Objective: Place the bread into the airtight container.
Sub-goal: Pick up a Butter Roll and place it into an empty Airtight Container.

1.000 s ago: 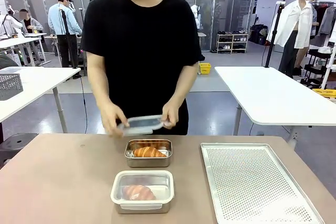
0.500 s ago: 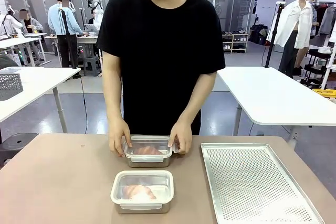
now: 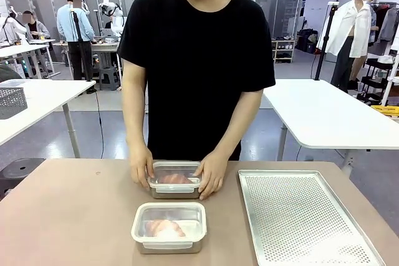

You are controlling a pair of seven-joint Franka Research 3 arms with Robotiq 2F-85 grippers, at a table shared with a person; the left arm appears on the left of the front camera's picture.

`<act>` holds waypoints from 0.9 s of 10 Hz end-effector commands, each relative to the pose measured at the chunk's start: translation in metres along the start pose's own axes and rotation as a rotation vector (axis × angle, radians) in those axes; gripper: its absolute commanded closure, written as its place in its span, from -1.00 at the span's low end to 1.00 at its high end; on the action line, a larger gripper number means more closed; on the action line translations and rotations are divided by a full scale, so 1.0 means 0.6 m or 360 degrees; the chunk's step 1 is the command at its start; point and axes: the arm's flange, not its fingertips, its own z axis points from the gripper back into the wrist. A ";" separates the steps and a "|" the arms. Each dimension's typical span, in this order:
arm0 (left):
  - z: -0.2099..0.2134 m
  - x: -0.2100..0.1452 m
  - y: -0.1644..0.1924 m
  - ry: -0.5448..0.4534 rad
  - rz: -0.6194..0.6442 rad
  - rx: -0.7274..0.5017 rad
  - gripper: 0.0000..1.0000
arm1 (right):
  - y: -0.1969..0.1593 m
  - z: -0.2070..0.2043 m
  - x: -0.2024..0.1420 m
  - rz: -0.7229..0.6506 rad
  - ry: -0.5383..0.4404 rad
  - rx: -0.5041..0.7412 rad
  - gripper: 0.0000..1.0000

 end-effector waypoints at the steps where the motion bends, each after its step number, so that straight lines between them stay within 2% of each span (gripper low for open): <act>1: 0.001 0.002 0.000 -0.0001 0.0000 0.0002 -1.00 | -0.001 -0.002 -0.002 0.0002 0.0008 0.0003 -1.00; 9: 0.001 0.002 0.000 -0.0001 0.0000 0.0002 -1.00 | -0.001 -0.002 -0.002 0.0002 0.0008 0.0003 -1.00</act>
